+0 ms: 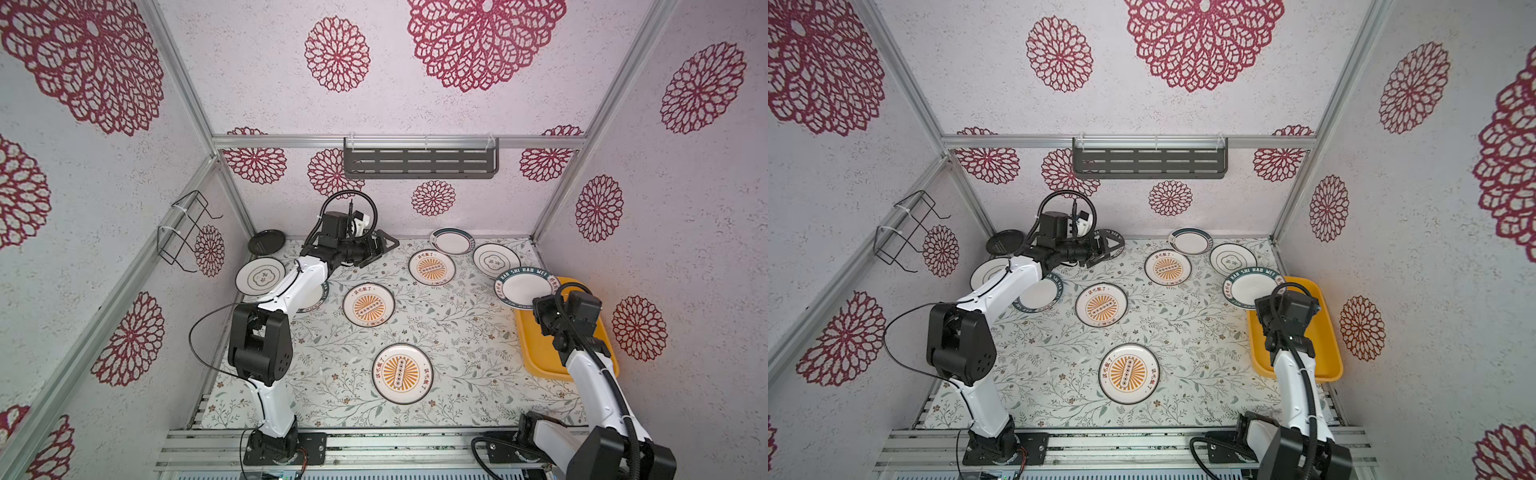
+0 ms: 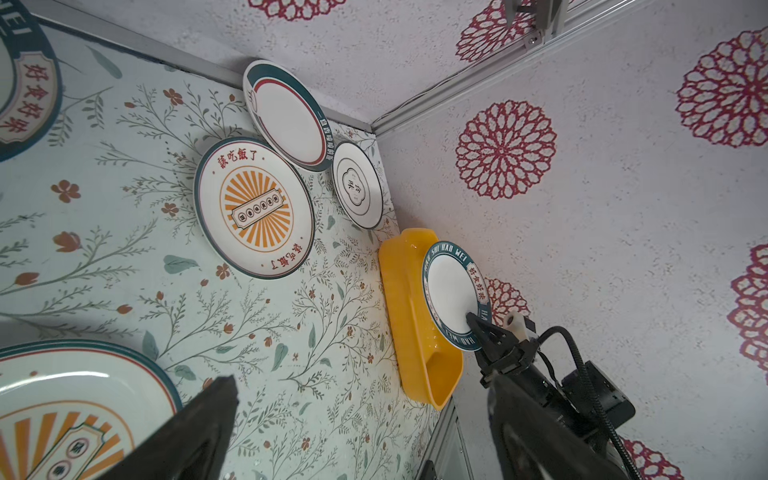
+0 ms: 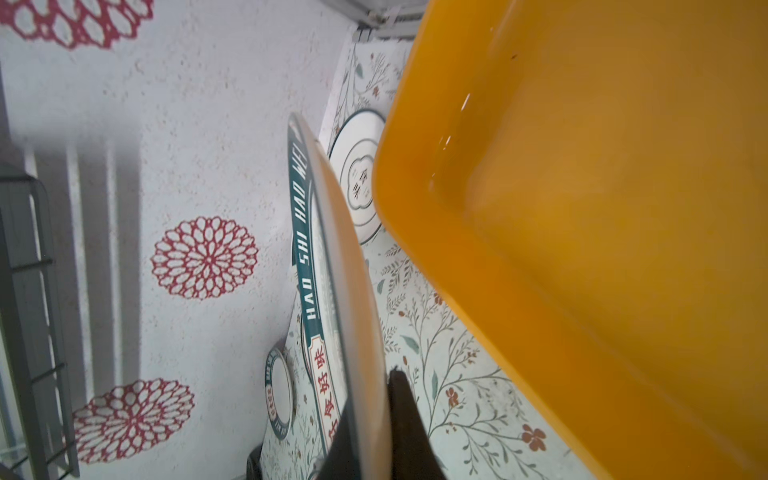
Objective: Place the plates into the plastic bin on the countertop
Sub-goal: 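Carry the plate with the right gripper and lower it into the yellow bin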
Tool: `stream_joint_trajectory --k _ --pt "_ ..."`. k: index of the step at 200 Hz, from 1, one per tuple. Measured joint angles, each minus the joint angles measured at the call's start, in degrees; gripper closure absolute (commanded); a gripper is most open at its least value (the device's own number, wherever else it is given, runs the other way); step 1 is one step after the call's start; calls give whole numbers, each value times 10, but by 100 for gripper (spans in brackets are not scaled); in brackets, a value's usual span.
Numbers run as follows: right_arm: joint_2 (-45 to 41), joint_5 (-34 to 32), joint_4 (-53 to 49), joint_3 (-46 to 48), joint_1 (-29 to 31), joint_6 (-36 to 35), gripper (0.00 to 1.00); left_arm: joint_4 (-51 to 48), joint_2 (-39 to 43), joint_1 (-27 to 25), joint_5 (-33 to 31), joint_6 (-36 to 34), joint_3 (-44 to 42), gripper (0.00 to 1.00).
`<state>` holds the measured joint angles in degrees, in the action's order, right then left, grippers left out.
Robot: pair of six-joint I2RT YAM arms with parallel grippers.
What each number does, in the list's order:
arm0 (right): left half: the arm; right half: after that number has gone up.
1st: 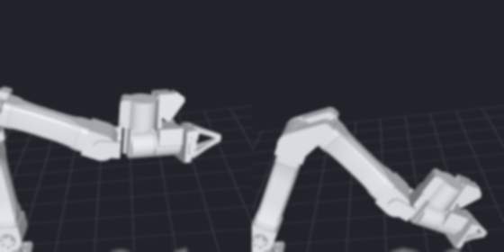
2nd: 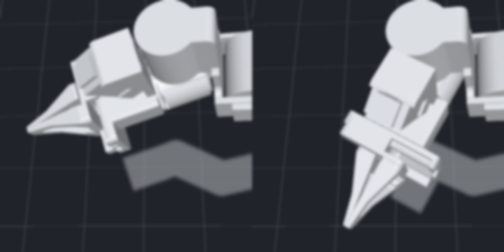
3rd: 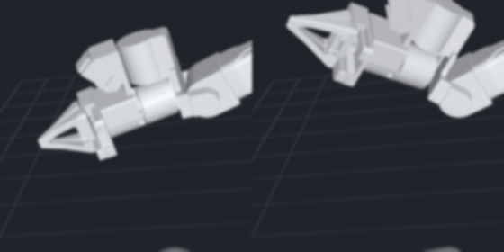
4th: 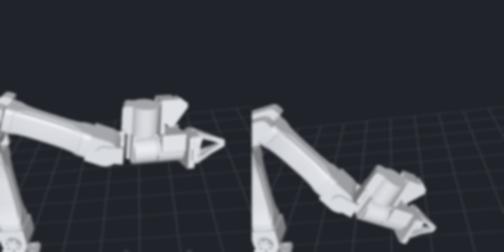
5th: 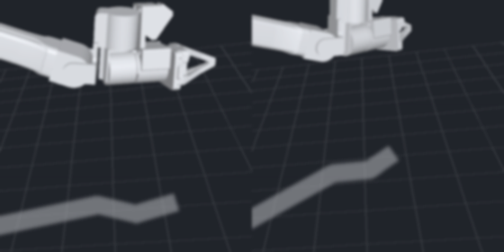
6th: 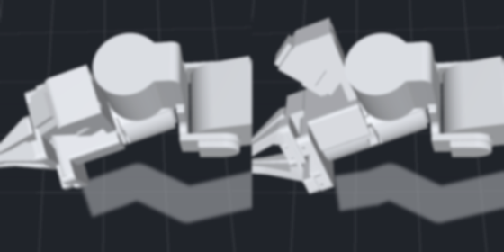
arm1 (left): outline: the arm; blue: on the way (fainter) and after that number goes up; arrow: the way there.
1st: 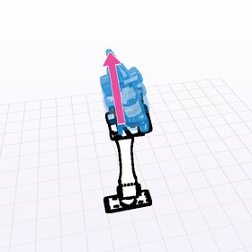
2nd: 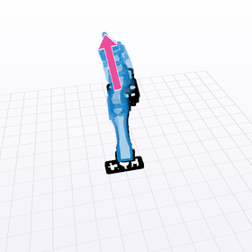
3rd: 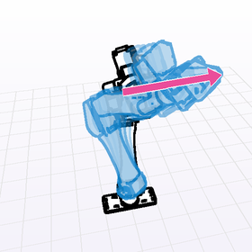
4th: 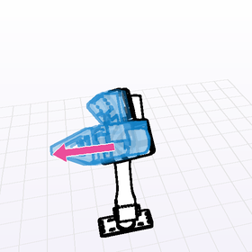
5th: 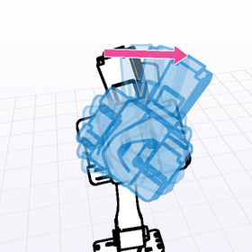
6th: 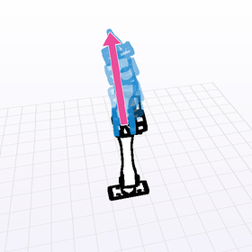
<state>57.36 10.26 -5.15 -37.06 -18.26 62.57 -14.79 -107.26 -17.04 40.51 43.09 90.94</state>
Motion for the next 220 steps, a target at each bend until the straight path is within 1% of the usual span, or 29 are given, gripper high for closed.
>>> stream_joint_trajectory --k 25,55,98,138,220 --pt "-12 10 -16 17 -60 -6 98 0 1 0 -5 0 -7 3" --pt "-9 27 -31 25 -109 -21 98 -1 13 1 -13 -2 -11 3" --pt "49 54 2 32 -158 -35 98 -1 50 2 -37 -2 -35 3" --pt "129 63 60 39 -174 -35 98 -7 67 2 -68 -2 -50 3" --pt "282 75 200 30 -176 -34 99 -6 95 2 -136 16 -76 3"
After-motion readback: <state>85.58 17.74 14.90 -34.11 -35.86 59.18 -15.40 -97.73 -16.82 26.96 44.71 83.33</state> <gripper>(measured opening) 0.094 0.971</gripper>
